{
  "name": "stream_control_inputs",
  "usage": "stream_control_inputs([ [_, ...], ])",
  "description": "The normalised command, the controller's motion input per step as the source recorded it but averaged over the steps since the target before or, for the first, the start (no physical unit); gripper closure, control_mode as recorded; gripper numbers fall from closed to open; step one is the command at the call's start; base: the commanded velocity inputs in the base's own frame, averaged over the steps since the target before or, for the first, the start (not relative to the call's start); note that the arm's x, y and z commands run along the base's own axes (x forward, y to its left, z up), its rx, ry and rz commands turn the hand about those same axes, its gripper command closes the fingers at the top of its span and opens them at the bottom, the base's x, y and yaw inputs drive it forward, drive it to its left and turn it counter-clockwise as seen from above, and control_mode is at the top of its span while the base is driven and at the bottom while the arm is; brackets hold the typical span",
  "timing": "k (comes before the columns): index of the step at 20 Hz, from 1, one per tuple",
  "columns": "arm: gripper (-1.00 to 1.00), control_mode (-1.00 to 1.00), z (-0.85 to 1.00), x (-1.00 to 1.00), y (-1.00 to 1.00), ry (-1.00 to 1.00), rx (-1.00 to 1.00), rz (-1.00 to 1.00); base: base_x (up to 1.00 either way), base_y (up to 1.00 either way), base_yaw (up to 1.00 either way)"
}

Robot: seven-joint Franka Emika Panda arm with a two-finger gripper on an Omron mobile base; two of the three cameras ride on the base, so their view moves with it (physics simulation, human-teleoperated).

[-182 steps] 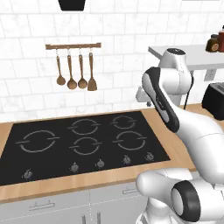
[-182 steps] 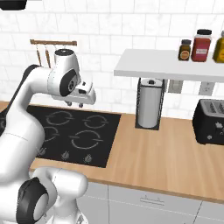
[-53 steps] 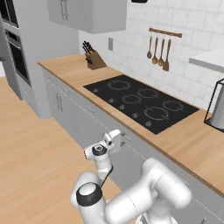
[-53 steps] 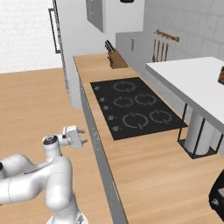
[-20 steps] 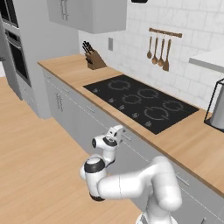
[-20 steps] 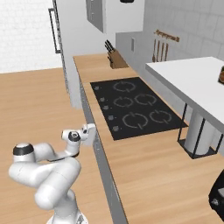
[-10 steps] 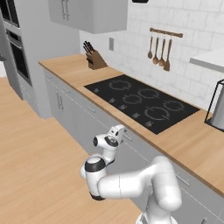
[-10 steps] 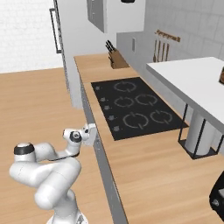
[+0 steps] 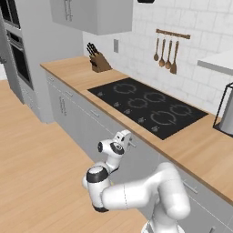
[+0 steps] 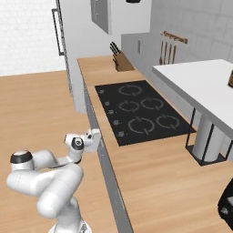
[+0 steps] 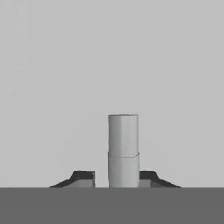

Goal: Take a straw from the drawer in front and place it inside the glass cup on the dining counter.

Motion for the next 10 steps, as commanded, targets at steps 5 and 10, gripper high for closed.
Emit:
stream_control_inputs([
  [5,1.00,-1.00,-0.01,-0.41,0.35,-0.02,-0.01,0.00,0.00,0.00,0.00],
  [10,1.00,-1.00,0.00,-0.35,0.82,0.00,0.00,0.00,0.00,0.00,0.00],
])
